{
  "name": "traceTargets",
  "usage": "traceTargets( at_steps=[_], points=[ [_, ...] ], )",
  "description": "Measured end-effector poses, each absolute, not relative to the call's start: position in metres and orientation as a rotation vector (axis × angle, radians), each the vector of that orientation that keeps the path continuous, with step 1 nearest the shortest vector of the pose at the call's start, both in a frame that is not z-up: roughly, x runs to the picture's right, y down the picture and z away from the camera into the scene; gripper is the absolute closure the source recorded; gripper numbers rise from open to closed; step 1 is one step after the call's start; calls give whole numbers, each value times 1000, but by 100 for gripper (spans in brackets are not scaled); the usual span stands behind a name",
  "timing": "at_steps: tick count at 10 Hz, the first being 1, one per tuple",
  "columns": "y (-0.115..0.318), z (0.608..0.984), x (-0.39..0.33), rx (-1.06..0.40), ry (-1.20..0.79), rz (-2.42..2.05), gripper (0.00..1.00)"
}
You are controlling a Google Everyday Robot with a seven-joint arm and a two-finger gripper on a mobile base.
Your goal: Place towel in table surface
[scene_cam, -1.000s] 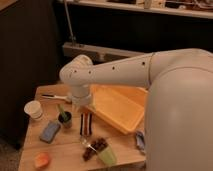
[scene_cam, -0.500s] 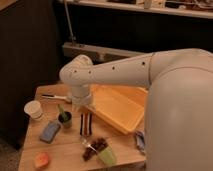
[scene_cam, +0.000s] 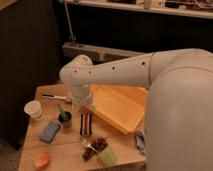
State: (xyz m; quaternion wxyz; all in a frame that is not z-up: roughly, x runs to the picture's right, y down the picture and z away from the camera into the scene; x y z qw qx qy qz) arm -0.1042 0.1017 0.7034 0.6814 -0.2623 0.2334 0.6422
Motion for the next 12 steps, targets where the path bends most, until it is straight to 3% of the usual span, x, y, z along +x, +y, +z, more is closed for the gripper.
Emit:
traceTargets(
  at_steps=[8,12],
  points=[
    [100,702,-100,-579,529,1461,35],
    [104,694,-30,-507,585,1584,35]
  ],
)
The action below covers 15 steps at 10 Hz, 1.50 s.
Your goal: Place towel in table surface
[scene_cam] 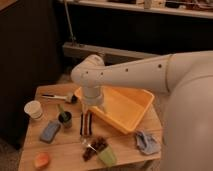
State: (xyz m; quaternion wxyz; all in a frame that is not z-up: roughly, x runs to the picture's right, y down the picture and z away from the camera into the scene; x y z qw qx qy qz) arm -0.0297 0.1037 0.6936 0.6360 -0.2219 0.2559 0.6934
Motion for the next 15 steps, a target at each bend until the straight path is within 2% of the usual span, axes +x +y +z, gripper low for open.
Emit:
traceTargets(
  at_steps=[5,9,15],
  points=[
    [131,667,87,-414,663,1803,35],
    [166,627,179,-321,735,2012,35],
    [172,621,191,-324,744,2053,35]
  ],
)
